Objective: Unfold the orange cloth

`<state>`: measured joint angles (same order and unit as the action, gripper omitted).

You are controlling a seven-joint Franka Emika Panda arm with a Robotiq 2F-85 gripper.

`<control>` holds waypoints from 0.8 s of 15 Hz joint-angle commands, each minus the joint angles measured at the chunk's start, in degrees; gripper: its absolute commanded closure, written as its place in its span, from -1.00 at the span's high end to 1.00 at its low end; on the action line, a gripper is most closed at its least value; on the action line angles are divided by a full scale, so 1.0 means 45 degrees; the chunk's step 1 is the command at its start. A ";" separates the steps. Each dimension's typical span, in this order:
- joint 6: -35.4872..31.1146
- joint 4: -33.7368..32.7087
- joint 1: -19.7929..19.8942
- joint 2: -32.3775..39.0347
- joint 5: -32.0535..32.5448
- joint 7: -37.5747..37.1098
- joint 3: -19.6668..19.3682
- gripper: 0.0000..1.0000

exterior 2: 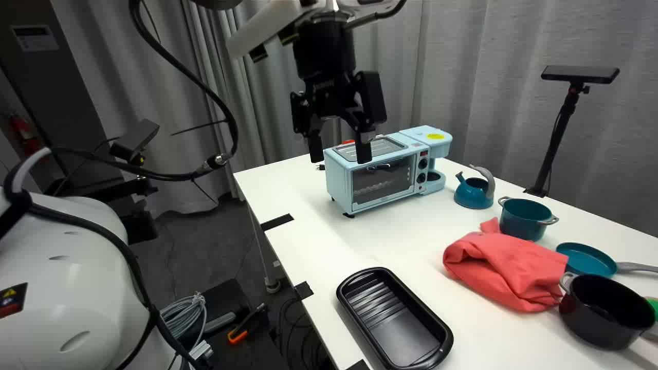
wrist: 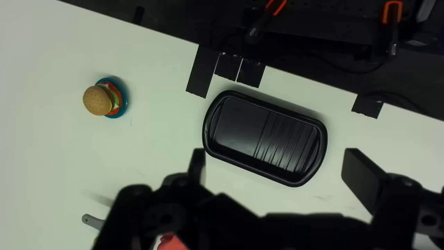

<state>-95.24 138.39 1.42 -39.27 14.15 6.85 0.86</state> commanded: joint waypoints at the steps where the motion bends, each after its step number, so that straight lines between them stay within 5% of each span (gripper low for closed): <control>1: 0.0059 -0.0037 -0.0205 0.0033 0.0084 -0.0097 -0.0147 1.00; 12: -0.0036 -0.0258 -0.0194 0.0344 0.0003 -0.0082 -0.0226 1.00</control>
<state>-95.25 138.39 1.39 -39.16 14.15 6.83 0.85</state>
